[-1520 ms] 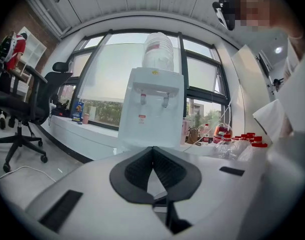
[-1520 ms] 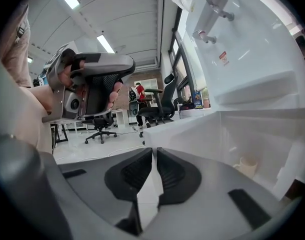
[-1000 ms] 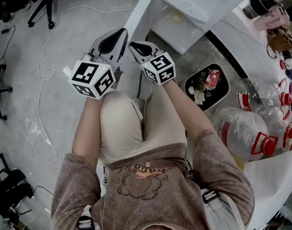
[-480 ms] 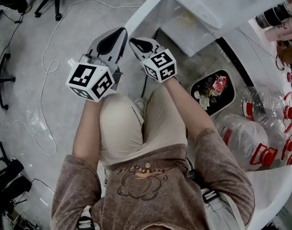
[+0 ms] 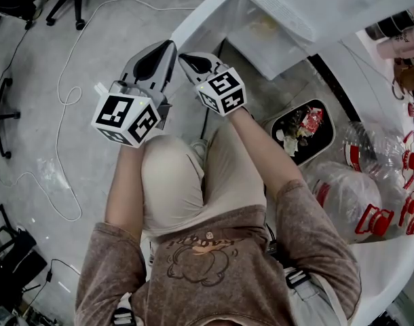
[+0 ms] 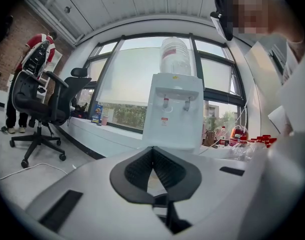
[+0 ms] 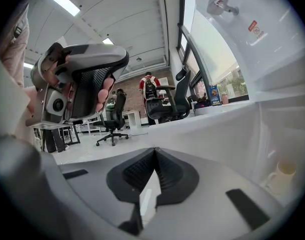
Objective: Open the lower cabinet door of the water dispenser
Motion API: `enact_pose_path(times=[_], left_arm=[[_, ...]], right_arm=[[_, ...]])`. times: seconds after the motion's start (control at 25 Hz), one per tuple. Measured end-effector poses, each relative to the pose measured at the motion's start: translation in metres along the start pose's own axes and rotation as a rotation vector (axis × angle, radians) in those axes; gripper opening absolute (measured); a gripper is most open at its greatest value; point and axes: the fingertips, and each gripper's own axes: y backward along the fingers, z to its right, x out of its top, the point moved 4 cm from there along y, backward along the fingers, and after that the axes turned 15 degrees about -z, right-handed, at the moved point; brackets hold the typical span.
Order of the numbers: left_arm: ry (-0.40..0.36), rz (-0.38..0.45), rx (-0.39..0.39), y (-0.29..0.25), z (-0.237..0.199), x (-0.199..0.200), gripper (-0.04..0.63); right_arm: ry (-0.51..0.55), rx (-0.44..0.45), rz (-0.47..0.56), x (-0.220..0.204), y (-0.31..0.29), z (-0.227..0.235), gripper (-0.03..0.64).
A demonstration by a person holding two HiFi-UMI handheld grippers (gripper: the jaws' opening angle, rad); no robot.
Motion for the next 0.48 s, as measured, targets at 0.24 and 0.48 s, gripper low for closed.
enact_pose_path(times=[0.24,0.48], left_arm=[[0.037,0.011,-0.018,-0.008,-0.005,-0.001,0.012],[0.029,-0.016,-0.062,-0.026,0.009,0.006,0.014]], right_arm=[[-0.002,-0.017,-0.002,0.002,0.015,0.008,0.006],[-0.017,-0.065,0.011,0.022,0.051,0.023,0.006]])
